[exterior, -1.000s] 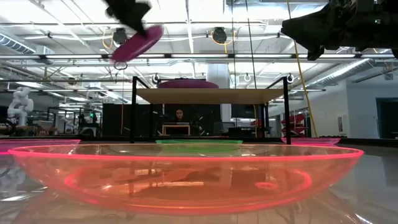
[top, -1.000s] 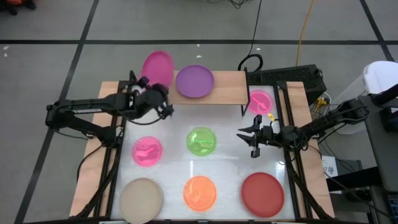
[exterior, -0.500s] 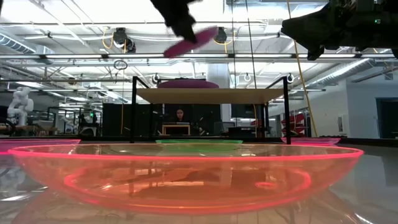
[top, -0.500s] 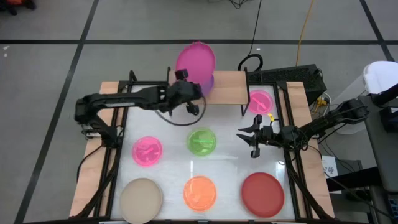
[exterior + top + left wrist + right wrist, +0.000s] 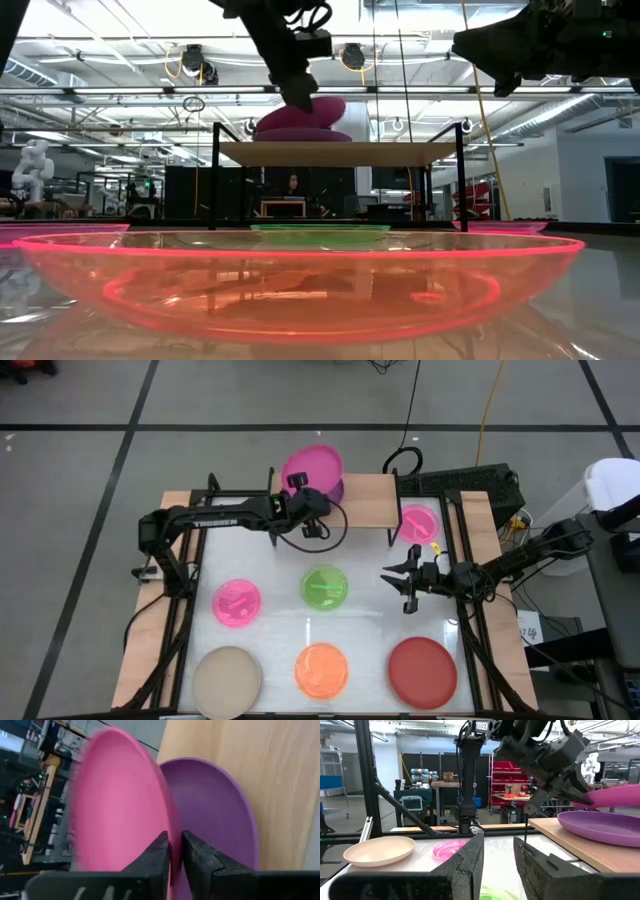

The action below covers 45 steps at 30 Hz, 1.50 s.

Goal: Place and stack plates onto a shelf
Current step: Stack the pink plate on top of the violet plate on the shelf, then stack the orange plate on top of the pink plate on the shelf

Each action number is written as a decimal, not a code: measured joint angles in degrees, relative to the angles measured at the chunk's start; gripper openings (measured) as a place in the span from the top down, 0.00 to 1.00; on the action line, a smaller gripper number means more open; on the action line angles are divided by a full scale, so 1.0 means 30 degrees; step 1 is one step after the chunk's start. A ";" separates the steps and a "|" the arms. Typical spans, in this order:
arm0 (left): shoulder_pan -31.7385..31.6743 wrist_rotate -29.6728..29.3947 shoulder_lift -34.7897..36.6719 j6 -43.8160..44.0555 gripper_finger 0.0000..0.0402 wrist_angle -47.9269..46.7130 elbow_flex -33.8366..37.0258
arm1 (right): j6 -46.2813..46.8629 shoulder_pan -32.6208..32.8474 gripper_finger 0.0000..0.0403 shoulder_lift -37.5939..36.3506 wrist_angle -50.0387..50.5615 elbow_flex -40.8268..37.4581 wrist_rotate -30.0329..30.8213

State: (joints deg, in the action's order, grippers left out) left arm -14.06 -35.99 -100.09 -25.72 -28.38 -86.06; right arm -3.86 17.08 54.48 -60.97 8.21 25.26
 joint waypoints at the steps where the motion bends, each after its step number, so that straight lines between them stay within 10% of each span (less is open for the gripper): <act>1: 0.0018 0.0027 0.0100 0.0227 0.83 -0.0154 0.0000 | 0.0000 0.0000 0.78 0.0000 -0.0007 0.0000 0.0001; 11: 0.0826 -0.0006 0.0559 0.1147 0.59 0.0301 -0.0022 | 0.0000 0.0000 0.78 0.0000 0.0000 0.0000 0.0000; 26: 0.1989 -0.0073 0.0815 -0.0779 0.58 0.0554 -0.0022 | 0.0000 0.0000 0.78 0.0000 -0.0004 0.0000 0.0000; 34: 0.1976 0.0046 0.0808 0.2965 0.58 0.2609 -0.0007 | 0.0000 0.0000 0.78 0.0003 -0.0007 0.0000 0.0000; 45: 0.3712 -0.0621 0.1263 -0.0811 0.58 0.5538 0.0036 | 0.0109 0.0000 0.78 0.0000 -0.0007 0.0000 0.0006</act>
State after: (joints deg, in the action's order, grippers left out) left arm -2.93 -37.85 -96.30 -28.15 -11.77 -85.95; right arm -3.53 17.08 54.48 -60.99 8.21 25.27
